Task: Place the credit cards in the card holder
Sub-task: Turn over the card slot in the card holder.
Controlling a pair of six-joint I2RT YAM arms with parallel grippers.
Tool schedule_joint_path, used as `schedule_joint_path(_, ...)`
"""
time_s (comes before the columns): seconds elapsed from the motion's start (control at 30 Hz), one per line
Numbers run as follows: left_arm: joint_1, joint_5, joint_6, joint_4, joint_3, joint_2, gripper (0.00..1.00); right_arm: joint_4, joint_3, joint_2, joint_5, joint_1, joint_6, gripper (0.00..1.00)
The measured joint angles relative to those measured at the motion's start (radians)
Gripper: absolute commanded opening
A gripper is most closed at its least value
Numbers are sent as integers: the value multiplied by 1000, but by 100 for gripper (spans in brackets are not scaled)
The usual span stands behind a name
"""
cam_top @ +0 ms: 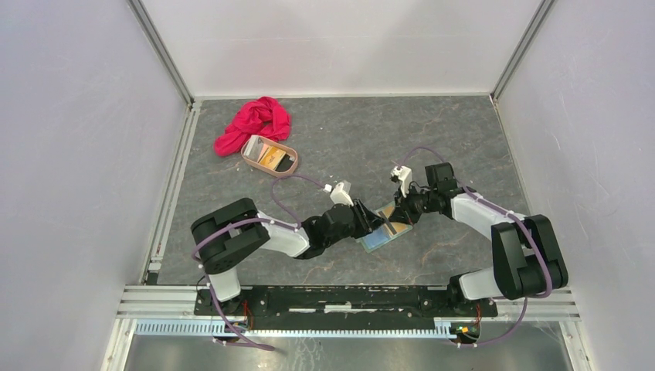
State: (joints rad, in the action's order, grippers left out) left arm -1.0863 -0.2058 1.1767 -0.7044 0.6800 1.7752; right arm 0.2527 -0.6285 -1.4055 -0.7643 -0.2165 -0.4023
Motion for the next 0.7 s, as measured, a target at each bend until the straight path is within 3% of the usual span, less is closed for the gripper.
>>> schedule_joint_path(0.7,47,90,-2,-5,114,82,40,10,-6,-4,-21,50,13,12)
